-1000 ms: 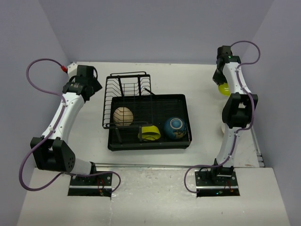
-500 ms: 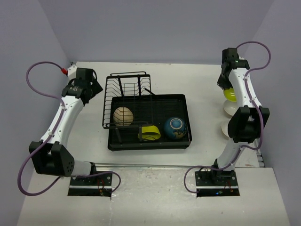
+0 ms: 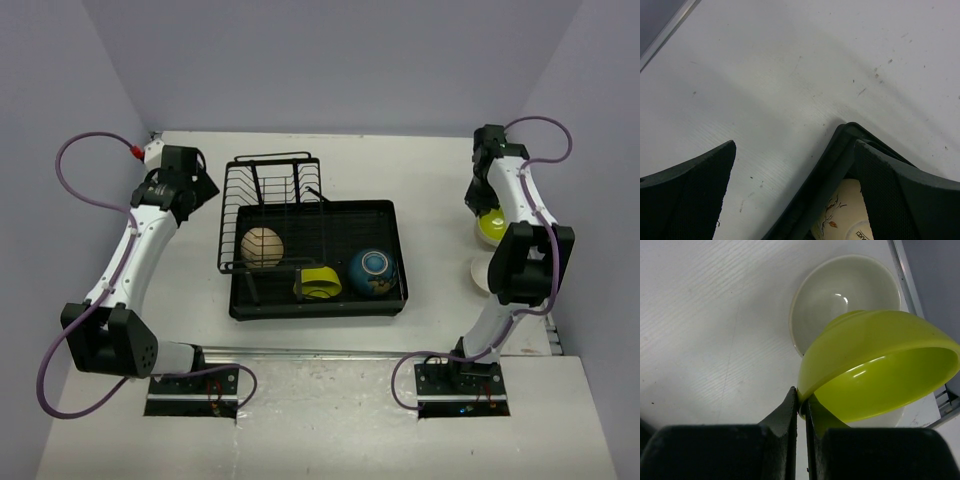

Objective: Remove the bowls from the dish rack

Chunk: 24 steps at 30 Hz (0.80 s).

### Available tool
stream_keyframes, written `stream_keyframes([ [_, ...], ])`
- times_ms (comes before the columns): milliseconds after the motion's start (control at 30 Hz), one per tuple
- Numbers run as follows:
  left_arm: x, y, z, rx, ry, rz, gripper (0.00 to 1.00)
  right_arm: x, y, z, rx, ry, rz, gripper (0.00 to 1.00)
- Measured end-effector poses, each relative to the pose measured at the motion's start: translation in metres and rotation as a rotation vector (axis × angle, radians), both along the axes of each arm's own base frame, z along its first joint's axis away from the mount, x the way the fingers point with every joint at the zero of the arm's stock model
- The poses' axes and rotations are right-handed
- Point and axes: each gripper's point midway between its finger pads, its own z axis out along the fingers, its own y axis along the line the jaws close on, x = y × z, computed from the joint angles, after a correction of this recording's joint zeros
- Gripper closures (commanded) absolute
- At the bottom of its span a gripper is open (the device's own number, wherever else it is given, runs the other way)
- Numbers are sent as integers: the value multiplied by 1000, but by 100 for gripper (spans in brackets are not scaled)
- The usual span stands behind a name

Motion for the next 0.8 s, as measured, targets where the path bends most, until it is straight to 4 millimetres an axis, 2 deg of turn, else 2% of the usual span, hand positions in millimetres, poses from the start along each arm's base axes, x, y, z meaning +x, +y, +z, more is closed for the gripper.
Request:
stream_keyframes([
  [267, 1, 0, -6, 12, 23, -11, 0, 0, -9, -6, 13, -5, -25, 100],
  [567, 5, 0, -10, 14, 37, -11, 0, 3, -12, -29, 35, 43, -33, 100],
  [600, 5, 0, -10, 14, 37, -11, 0, 3, -12, -30, 35, 46, -33, 98],
  [800, 5, 0, -10, 17, 36, -9, 0, 8, -14, -32, 33, 35, -34, 76],
])
